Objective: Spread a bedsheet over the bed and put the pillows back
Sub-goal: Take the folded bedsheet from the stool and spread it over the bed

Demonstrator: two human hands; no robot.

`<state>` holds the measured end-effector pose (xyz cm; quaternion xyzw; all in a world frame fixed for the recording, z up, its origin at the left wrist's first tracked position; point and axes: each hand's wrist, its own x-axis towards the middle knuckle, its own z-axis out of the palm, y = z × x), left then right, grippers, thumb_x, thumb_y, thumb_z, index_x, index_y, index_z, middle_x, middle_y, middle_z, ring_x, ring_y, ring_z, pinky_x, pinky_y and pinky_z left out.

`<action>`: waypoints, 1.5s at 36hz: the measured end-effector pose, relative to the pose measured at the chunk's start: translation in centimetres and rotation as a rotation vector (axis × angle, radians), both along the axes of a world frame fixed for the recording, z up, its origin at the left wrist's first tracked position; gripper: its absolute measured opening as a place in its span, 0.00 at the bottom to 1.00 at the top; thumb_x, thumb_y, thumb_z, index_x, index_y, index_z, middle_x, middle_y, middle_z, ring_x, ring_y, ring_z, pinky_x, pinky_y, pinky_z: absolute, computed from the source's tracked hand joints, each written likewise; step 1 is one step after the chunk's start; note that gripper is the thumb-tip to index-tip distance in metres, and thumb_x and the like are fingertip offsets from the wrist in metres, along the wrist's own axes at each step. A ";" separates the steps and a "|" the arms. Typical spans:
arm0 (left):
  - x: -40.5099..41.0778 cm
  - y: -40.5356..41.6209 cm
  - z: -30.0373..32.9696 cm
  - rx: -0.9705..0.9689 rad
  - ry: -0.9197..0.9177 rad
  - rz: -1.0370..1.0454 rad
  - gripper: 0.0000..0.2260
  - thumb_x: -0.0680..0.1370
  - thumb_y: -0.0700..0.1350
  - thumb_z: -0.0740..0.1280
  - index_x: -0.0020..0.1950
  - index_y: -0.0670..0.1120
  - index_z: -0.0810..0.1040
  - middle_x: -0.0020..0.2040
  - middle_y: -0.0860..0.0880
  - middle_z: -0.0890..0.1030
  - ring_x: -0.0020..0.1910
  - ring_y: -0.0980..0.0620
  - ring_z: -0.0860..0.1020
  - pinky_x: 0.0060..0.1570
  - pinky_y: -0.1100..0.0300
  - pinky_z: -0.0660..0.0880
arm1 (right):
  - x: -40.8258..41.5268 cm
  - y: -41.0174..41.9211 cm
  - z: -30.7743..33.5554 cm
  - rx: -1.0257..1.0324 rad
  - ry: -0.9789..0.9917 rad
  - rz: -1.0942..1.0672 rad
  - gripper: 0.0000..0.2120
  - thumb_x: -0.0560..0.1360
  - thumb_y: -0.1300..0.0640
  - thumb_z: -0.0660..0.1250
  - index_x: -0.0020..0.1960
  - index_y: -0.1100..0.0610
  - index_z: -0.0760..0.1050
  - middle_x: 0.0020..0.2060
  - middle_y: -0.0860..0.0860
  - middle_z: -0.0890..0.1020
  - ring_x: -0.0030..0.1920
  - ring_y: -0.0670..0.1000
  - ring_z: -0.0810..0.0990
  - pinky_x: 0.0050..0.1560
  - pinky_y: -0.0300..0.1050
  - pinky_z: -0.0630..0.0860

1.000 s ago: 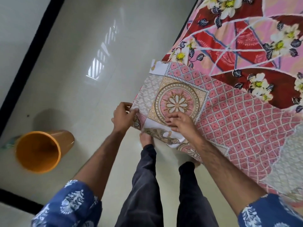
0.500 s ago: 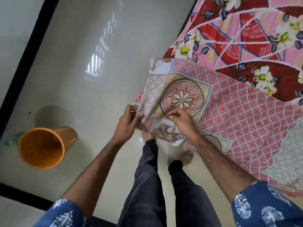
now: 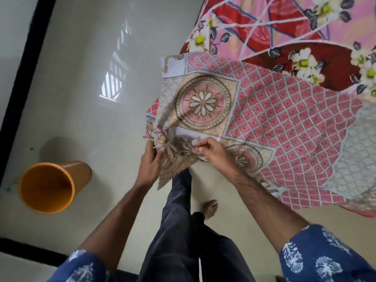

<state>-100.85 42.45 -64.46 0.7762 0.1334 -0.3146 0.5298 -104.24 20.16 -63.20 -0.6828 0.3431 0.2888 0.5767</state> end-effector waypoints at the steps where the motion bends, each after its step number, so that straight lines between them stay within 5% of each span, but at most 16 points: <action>1: -0.5 -0.5 0.6 -0.031 -0.021 0.042 0.06 0.83 0.51 0.63 0.53 0.50 0.71 0.47 0.49 0.79 0.46 0.48 0.77 0.49 0.49 0.76 | -1.3 -0.1 0.1 0.001 0.025 0.009 0.05 0.79 0.60 0.68 0.50 0.52 0.81 0.53 0.49 0.86 0.55 0.51 0.84 0.57 0.49 0.79; 6: -2.4 -5.3 5.6 -0.185 -0.138 0.202 0.04 0.83 0.50 0.64 0.54 0.52 0.73 0.51 0.44 0.77 0.51 0.45 0.78 0.55 0.45 0.76 | -6.7 -0.2 3.3 0.152 0.202 0.009 0.21 0.83 0.41 0.60 0.65 0.54 0.80 0.59 0.50 0.83 0.57 0.49 0.80 0.63 0.49 0.75; 9: -3.5 -8.8 8.6 -0.283 -0.195 0.227 0.01 0.84 0.45 0.63 0.54 0.51 0.71 0.49 0.49 0.77 0.50 0.50 0.77 0.52 0.49 0.76 | -10.1 -0.3 4.7 0.318 0.390 -0.032 0.37 0.75 0.24 0.54 0.49 0.55 0.83 0.47 0.52 0.86 0.46 0.50 0.83 0.49 0.46 0.75; 12: -4.9 -11.8 11.2 -0.300 -0.184 0.279 0.03 0.85 0.43 0.62 0.52 0.50 0.70 0.46 0.50 0.76 0.48 0.48 0.76 0.49 0.46 0.75 | -13.1 -0.5 4.9 0.431 0.457 -0.130 0.48 0.62 0.14 0.55 0.51 0.56 0.82 0.45 0.52 0.87 0.43 0.52 0.86 0.49 0.49 0.75; 18: -6.6 -14.7 16.6 -0.353 -0.148 0.423 0.02 0.84 0.44 0.63 0.55 0.46 0.72 0.51 0.42 0.78 0.51 0.43 0.78 0.53 0.40 0.77 | -18.8 -1.2 8.5 0.554 0.467 -0.273 0.46 0.71 0.20 0.54 0.72 0.55 0.69 0.69 0.61 0.76 0.65 0.64 0.78 0.64 0.62 0.73; 21: -6.8 -15.9 19.8 -0.398 -0.158 0.471 0.05 0.84 0.40 0.61 0.59 0.41 0.70 0.50 0.42 0.79 0.47 0.45 0.80 0.52 0.46 0.80 | -21.9 -2.2 9.6 0.911 0.390 -0.752 0.43 0.74 0.29 0.63 0.66 0.68 0.66 0.70 0.64 0.70 0.72 0.68 0.70 0.70 0.70 0.66; 25: -6.7 -16.6 23.5 -0.406 -0.110 0.490 0.06 0.84 0.37 0.59 0.59 0.37 0.73 0.52 0.37 0.81 0.45 0.44 0.84 0.43 0.51 0.83 | -23.8 -5.1 12.2 1.127 -0.017 -1.289 0.42 0.62 0.39 0.81 0.67 0.61 0.74 0.65 0.63 0.78 0.67 0.63 0.76 0.63 0.64 0.73; 28: -6.1 -17.1 26.4 -0.476 -0.089 0.470 0.12 0.84 0.37 0.58 0.63 0.31 0.73 0.62 0.31 0.79 0.55 0.38 0.83 0.56 0.44 0.81 | -24.0 -8.1 13.9 1.074 -0.127 -1.521 0.23 0.79 0.47 0.69 0.64 0.65 0.73 0.60 0.64 0.80 0.61 0.61 0.81 0.50 0.55 0.83; 30: -5.9 -17.2 28.2 -0.462 -0.077 0.459 0.10 0.83 0.35 0.58 0.55 0.33 0.77 0.51 0.35 0.84 0.49 0.40 0.84 0.57 0.42 0.80 | -24.2 -10.2 15.1 0.930 -0.082 -1.556 0.09 0.80 0.56 0.67 0.50 0.63 0.75 0.40 0.58 0.83 0.40 0.54 0.84 0.42 0.48 0.83; 33: -6.0 -17.8 30.9 -0.494 -0.078 0.471 0.10 0.83 0.33 0.58 0.44 0.42 0.74 0.40 0.42 0.80 0.39 0.45 0.82 0.47 0.48 0.84 | -24.8 -13.3 17.6 0.786 -0.107 -1.506 0.10 0.82 0.62 0.64 0.42 0.62 0.74 0.25 0.54 0.80 0.25 0.49 0.81 0.35 0.45 0.84; 37: -7.7 -18.3 32.2 -0.433 -0.100 0.478 0.09 0.81 0.36 0.61 0.42 0.42 0.76 0.36 0.44 0.82 0.37 0.47 0.83 0.40 0.52 0.83 | -25.3 -15.9 21.2 0.667 -0.239 -1.389 0.07 0.82 0.63 0.63 0.56 0.65 0.77 0.33 0.56 0.86 0.31 0.51 0.86 0.31 0.44 0.83; 40: -10.8 -19.0 31.7 -0.357 0.026 0.333 0.13 0.81 0.50 0.61 0.57 0.44 0.79 0.51 0.41 0.83 0.45 0.44 0.85 0.33 0.53 0.82 | -24.8 -17.0 23.5 0.600 -0.360 -1.301 0.09 0.82 0.60 0.66 0.57 0.64 0.79 0.40 0.57 0.87 0.36 0.52 0.86 0.36 0.47 0.83; 43: -15.5 -20.2 31.1 -0.407 0.220 0.200 0.25 0.83 0.64 0.52 0.64 0.46 0.74 0.55 0.40 0.82 0.47 0.40 0.85 0.50 0.38 0.81 | -23.9 -17.5 25.4 0.530 -0.440 -1.212 0.10 0.80 0.59 0.68 0.59 0.63 0.80 0.46 0.57 0.86 0.41 0.53 0.85 0.40 0.47 0.82; 46: -19.7 -21.9 30.7 -0.364 0.335 -0.058 0.37 0.80 0.71 0.47 0.70 0.45 0.74 0.62 0.39 0.82 0.59 0.36 0.82 0.63 0.30 0.73 | -22.4 -17.3 26.5 0.437 -0.456 -1.155 0.01 0.79 0.62 0.70 0.50 0.58 0.81 0.39 0.51 0.87 0.42 0.52 0.85 0.46 0.48 0.81; 51: -22.7 -25.4 29.9 -0.286 0.403 -0.375 0.27 0.83 0.66 0.49 0.59 0.55 0.83 0.58 0.48 0.86 0.60 0.47 0.82 0.59 0.40 0.77 | -20.2 -15.9 27.1 0.348 -0.439 -1.071 0.02 0.76 0.59 0.74 0.48 0.58 0.83 0.48 0.58 0.87 0.51 0.60 0.85 0.60 0.57 0.80; 54: -21.2 -27.4 29.3 -0.340 0.442 -0.177 0.26 0.83 0.65 0.53 0.55 0.52 0.85 0.56 0.45 0.85 0.56 0.44 0.84 0.54 0.46 0.78 | -19.8 -15.3 26.9 0.259 -0.427 -1.026 0.12 0.72 0.53 0.77 0.51 0.59 0.84 0.50 0.59 0.87 0.54 0.62 0.85 0.62 0.62 0.79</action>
